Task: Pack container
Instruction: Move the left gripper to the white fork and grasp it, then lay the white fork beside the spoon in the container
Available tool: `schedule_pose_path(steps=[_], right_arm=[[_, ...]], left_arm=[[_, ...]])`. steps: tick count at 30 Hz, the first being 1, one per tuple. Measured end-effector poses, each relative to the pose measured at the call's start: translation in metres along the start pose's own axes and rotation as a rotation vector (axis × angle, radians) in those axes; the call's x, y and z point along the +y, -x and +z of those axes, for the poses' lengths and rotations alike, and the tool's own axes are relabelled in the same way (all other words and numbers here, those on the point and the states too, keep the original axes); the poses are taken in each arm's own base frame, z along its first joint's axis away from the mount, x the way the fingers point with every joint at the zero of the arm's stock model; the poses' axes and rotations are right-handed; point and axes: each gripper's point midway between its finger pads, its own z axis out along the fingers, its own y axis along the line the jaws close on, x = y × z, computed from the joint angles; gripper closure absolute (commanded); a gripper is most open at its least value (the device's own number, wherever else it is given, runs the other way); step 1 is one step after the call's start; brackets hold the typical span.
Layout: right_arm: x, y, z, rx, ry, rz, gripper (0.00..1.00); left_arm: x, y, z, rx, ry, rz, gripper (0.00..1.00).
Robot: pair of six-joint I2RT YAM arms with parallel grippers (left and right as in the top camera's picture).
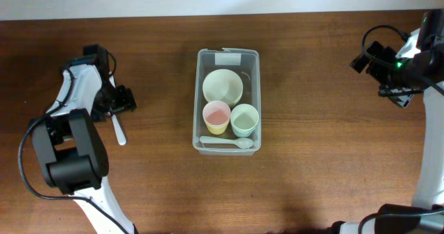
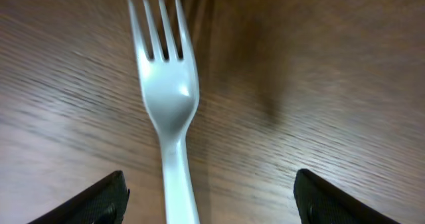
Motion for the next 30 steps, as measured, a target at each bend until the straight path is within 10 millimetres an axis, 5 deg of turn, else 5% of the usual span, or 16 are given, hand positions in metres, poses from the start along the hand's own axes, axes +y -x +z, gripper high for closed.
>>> schedule_pose_path(steps=[4,12,21,26,30], right_arm=[[0.0,0.0,0.0,0.0,0.0,0.0,0.01],[0.0,0.0,0.0,0.0,0.0,0.0,0.01],[0.0,0.0,0.0,0.0,0.0,0.0,0.01],[0.0,0.0,0.0,0.0,0.0,0.0,0.01],[0.0,0.0,0.0,0.0,0.0,0.0,0.01]], left_arm=[[0.0,-0.013,0.018,0.03,-0.004,-0.015,0.32],[-0.002,-0.012,0.019,0.026,-0.02,-0.029,0.99],[0.003,-0.026,-0.006,0.112,0.005,0.012,0.99],[-0.011,-0.009,-0.058,0.031,-0.007,0.117,0.99],[-0.046,-0.007,-0.117,-0.124,-0.033,0.269,0.99]])
